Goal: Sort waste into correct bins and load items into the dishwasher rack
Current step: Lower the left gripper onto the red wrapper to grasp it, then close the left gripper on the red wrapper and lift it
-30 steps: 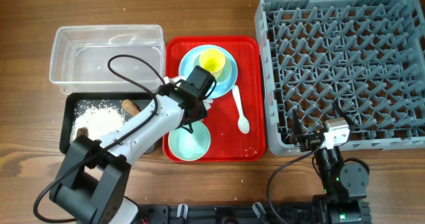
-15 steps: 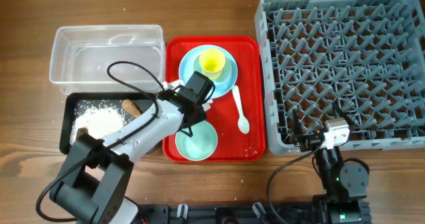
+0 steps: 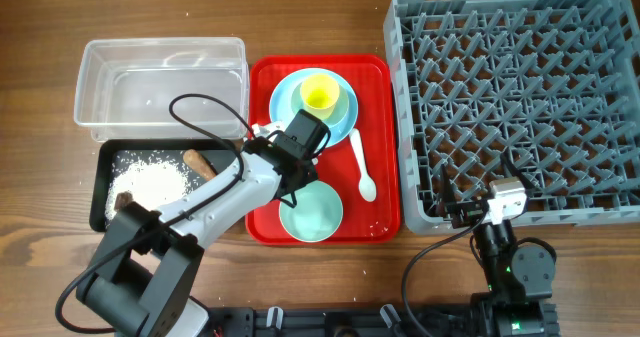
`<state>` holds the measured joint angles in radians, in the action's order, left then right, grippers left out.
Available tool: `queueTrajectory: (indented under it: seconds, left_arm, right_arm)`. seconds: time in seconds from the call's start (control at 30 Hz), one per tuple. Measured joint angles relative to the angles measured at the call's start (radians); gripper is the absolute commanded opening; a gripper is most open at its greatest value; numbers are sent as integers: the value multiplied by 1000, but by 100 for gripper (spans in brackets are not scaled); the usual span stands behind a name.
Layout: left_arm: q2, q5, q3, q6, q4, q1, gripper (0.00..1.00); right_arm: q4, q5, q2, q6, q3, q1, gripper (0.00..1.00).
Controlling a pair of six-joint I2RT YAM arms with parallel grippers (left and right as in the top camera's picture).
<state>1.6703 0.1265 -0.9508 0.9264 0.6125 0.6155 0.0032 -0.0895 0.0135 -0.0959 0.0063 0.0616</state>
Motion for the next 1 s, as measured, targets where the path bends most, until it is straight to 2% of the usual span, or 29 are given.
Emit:
queueTrajectory:
  seconds: [0.1,0.17,0.2,0.4,0.63,0.73,0.87,1.0]
  left_arm:
    - [0,0,0,0,-9,-1,4]
    - [0,-2,0,0,-9,-10,14]
    - [0,-2,0,-3,-8,-17,22]
    - [-20,-4,0,-13,51,-96,36]
    - [-52,-4,0,-53,152,-119,38]
    - [-52,-4,2,-48,155,-119,48]
    - [-52,-5,29,23,153,-119,60]
    - [-53,-5,73,217,119,-119,61]
  right_arm:
    - [0,0,0,0,0,0,100]
    - [0,0,0,0,0,0,100]
    - [0,0,0,0,0,0,100]
    - [0,0,0,0,0,0,100]
    - [0,0,0,0,0,0,100]
    - [0,0,0,0,0,0,100]
    - [0,0,0,0,0,0,100]
    - [0,0,0,0,0,0,100]
